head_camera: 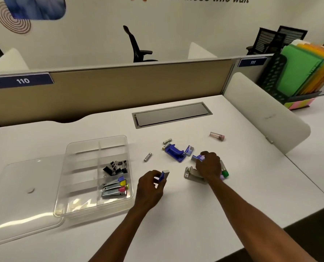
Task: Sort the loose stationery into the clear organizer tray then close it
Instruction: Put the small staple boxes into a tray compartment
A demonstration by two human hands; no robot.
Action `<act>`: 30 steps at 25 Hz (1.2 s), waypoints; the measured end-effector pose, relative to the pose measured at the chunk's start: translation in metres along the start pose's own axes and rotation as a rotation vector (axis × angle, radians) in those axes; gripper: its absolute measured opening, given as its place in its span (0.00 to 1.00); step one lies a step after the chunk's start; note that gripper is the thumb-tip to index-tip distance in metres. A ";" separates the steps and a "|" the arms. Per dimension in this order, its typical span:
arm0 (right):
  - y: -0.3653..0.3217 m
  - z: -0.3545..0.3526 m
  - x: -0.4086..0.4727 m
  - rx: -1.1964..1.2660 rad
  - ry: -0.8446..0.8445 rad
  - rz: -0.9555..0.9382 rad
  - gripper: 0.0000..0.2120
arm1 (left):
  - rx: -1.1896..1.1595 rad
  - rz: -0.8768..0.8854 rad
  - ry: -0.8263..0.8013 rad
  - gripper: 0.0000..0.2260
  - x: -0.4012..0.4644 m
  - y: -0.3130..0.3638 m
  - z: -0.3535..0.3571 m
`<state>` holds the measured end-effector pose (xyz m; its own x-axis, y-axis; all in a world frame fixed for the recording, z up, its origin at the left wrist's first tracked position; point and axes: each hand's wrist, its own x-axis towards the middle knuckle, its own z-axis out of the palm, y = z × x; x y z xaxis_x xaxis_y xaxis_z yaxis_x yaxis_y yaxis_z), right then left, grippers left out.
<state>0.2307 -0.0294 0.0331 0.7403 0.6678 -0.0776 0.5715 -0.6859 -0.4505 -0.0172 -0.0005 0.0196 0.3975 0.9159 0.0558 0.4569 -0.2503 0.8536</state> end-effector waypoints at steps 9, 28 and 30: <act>-0.019 0.017 -0.016 0.381 0.072 -0.006 0.10 | -0.417 -0.320 -0.037 0.10 0.010 0.002 -0.008; -0.016 0.011 -0.013 0.387 0.051 -0.041 0.11 | -0.627 -0.504 -0.028 0.10 0.003 -0.007 -0.006; -0.003 0.003 0.016 0.142 -0.034 -0.025 0.19 | -0.689 -0.514 -0.032 0.11 0.003 -0.006 -0.007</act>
<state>0.2397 -0.0156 0.0308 0.7129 0.6950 -0.0938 0.5318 -0.6230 -0.5737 -0.0241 0.0059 0.0186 0.3002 0.8514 -0.4301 0.0056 0.4493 0.8934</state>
